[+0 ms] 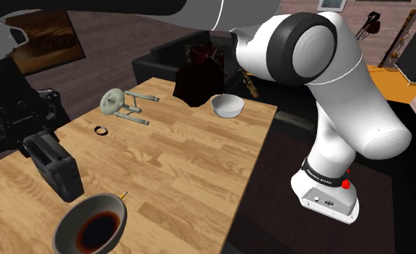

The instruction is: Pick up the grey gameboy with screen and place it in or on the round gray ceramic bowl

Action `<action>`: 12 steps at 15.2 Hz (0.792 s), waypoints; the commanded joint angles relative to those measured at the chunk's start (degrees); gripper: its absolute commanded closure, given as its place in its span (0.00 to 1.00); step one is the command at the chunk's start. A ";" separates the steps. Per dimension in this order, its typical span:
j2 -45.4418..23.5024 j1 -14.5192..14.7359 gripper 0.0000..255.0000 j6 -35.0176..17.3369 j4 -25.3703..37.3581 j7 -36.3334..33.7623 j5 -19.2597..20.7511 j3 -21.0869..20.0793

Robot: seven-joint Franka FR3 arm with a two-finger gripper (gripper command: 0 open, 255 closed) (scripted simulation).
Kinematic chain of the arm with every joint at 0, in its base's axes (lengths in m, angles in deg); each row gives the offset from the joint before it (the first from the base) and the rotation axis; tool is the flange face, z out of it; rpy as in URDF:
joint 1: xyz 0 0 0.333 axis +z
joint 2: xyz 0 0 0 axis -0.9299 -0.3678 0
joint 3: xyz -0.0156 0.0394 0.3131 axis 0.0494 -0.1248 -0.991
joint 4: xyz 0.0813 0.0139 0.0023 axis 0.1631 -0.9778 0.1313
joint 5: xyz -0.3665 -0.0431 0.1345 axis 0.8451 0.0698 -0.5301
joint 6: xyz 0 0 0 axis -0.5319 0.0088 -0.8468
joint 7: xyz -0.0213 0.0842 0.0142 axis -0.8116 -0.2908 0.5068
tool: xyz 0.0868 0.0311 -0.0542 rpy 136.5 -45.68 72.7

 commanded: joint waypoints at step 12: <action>3.50 -1.30 1.00 -11.46 -15.29 -2.38 -0.43 -0.62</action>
